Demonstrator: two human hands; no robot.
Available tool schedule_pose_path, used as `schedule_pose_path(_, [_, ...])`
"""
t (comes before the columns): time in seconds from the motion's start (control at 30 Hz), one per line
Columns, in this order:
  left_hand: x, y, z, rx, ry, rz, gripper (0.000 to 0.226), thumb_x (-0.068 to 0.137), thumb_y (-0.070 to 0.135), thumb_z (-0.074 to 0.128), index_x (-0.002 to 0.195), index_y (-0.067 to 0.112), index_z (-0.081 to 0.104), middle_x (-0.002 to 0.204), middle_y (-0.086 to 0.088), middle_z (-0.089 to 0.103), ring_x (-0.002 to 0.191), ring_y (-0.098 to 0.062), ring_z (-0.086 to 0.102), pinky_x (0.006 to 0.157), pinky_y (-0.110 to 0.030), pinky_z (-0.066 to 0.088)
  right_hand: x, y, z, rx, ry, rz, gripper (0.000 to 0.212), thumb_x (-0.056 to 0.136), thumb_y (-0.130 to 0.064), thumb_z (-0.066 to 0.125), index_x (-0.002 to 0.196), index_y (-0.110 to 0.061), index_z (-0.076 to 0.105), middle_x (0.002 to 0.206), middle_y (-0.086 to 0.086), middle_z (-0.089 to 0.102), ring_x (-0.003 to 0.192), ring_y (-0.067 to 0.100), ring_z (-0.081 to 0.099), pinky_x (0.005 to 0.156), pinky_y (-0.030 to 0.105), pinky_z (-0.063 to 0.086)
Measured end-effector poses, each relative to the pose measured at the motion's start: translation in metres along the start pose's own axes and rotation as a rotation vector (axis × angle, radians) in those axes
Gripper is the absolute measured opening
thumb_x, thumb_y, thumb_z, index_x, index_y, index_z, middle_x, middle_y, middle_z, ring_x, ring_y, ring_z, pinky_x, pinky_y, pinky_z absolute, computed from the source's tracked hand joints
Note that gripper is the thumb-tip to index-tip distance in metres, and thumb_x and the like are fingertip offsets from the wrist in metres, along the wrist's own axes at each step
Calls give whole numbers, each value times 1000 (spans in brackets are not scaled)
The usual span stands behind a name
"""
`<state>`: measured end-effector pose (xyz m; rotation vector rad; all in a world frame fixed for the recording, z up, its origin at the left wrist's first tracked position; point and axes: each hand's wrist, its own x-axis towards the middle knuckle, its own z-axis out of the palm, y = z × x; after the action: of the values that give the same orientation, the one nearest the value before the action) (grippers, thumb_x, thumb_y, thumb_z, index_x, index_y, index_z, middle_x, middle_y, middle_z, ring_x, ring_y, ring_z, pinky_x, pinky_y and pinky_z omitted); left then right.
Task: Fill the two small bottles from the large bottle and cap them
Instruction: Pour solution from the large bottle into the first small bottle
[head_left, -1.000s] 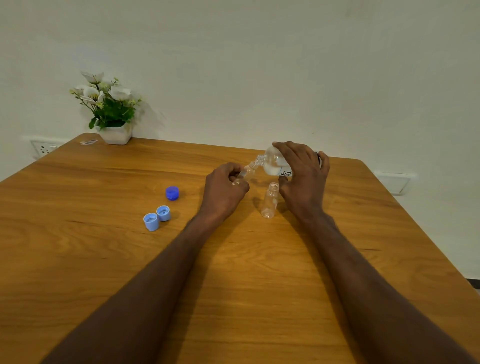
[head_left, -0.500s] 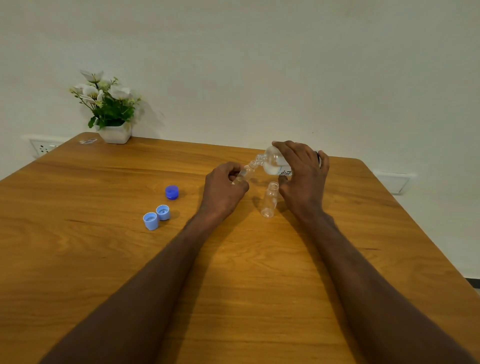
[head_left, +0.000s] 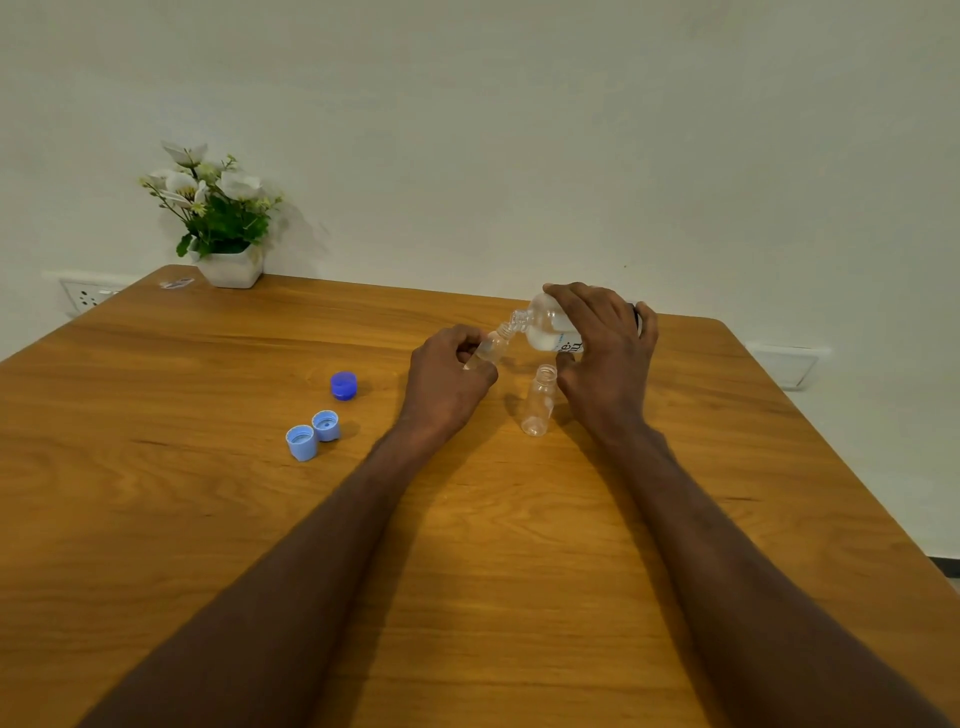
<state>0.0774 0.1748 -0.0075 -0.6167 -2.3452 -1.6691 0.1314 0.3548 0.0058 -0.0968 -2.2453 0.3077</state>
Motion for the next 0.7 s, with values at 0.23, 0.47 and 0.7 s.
schedule_pose_path(0.23, [0,-1,0,9,1,2,30,86,10,70,115,14,75,97,5,73,83,-1,62,65,-6,46,0,0,0,10,-5,3,79,73,-2,74,145,-31,58,143,-10,59,140,17,47,122,53,20])
schedule_pose_path(0.47, [0,-1,0,8,0,-1,30,87,10,70,116,14,75,100,4,73,83,-1,62,66,-7,47,-1,1,0,14,-2,-2,77,75,-4,75,145,-32,58,143,-11,59,139,16,48,121,54,22])
schedule_pose_path(0.7, [0,-1,0,11,8,11,28,87,10,72,115,15,74,95,10,70,82,3,61,65,-3,46,-1,0,-1,19,-6,2,81,71,-1,73,145,-31,58,142,-11,59,139,16,48,121,55,21])
